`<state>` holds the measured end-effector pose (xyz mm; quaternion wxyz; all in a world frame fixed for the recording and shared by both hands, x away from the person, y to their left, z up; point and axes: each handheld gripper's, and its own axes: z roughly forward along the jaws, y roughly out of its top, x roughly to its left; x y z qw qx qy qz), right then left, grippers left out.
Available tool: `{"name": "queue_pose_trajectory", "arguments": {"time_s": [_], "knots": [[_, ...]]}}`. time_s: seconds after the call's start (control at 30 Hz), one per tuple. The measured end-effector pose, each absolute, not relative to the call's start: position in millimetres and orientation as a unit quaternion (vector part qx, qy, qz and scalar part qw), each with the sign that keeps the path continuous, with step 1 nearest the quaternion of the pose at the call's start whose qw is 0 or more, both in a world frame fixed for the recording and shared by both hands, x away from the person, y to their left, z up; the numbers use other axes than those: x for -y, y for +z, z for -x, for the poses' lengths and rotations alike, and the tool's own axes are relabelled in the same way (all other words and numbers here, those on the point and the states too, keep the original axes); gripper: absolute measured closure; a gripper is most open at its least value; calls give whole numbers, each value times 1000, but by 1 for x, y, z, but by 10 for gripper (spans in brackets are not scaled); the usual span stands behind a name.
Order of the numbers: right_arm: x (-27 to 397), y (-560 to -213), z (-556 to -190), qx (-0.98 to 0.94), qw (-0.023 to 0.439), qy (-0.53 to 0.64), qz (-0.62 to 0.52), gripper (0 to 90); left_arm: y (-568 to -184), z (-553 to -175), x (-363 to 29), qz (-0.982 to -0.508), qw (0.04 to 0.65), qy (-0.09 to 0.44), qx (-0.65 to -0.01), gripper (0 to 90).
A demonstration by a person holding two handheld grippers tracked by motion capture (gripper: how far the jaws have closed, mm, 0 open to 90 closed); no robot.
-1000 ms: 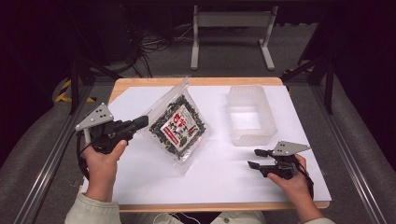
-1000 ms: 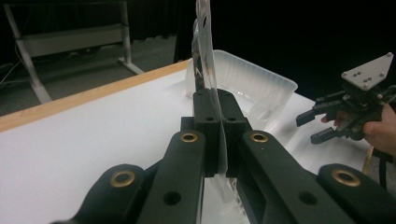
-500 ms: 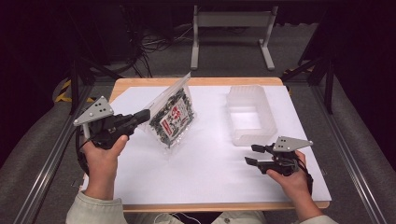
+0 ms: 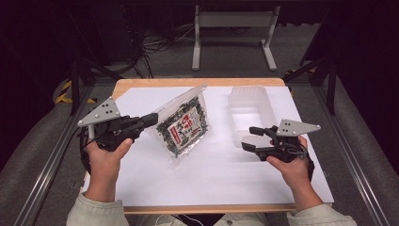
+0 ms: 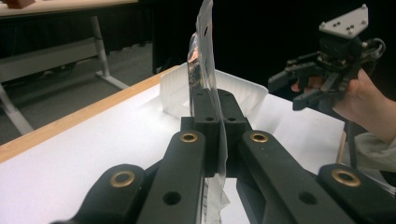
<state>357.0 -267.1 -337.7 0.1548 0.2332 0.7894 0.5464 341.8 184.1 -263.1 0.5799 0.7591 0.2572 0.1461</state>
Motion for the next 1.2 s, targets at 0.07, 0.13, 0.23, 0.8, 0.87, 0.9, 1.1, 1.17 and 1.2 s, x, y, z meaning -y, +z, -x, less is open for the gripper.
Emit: {"name": "queue_pose_trajectory", "arguments": {"time_s": [0.07,0.13,0.23,0.8,0.87,0.9,1.1,1.17,1.2], "knots": [[265,-333,-358,-789,156,549,-229,330,-263,-341,-182,-761,578,144,-255,899],[259,-323,-361,-787,157,554,-220,312,-263,-341,-180,-763,578,142,-253,899],[251,-313,-367,-789,157,555,-211,298,-263,-341,-178,-764,579,134,-251,899],[211,-289,-400,-803,146,551,-174,232,-267,-340,-173,-772,583,120,-224,899],[208,-289,-402,-803,144,552,-173,228,-268,-340,-172,-772,584,116,-222,899],[207,-289,-404,-802,144,553,-172,228,-268,-341,-172,-772,584,118,-221,899],[197,-288,-404,-798,142,563,-162,220,-269,-338,-169,-774,588,115,-205,899],[194,-288,-404,-797,141,565,-158,216,-269,-337,-167,-774,589,113,-200,899],[192,-288,-404,-797,141,566,-155,216,-268,-337,-166,-776,589,114,-196,898]]}}
